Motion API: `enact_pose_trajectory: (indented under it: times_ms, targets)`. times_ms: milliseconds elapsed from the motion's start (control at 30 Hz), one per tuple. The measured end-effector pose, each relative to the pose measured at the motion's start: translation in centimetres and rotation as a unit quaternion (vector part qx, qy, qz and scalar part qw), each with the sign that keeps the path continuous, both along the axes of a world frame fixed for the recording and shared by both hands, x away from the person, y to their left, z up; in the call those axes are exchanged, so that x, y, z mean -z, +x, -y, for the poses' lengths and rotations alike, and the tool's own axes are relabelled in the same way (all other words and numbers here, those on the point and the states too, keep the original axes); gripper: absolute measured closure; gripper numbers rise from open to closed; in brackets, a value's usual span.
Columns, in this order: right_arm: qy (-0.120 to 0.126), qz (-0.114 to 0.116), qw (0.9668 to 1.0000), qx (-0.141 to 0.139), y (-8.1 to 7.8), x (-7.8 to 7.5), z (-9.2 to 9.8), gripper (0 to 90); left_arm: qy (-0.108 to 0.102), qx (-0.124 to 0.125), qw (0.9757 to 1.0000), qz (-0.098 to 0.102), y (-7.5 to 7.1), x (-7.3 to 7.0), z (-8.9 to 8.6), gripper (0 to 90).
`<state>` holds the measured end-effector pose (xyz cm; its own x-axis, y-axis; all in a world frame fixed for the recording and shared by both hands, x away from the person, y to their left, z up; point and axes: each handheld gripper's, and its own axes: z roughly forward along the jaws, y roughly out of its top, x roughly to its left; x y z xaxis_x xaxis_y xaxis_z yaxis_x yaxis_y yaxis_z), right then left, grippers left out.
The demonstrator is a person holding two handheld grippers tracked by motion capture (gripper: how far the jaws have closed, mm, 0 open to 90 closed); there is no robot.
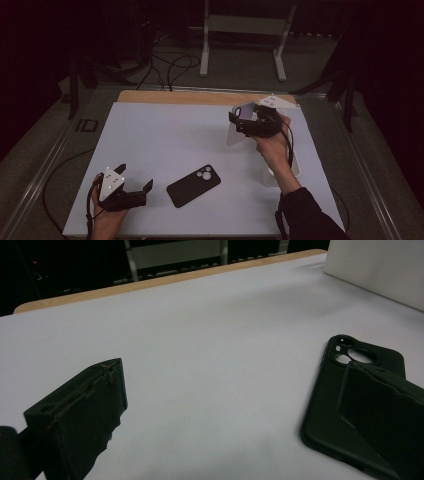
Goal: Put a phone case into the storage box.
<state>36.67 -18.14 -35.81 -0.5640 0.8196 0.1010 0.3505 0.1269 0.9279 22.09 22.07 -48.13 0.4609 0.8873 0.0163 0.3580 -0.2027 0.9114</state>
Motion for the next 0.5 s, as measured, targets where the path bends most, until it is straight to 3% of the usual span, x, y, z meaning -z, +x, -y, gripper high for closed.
enact_pose_trajectory:
  times_ms: [500]
  targets:
    - [-0.01, 0.002, 0.9995, 0.028, 1.4, -0.2, 1.4, 16.3, 0.0, 0.0, 1.0, -0.001, 0.0, 0.0, 0.0, 0.0]
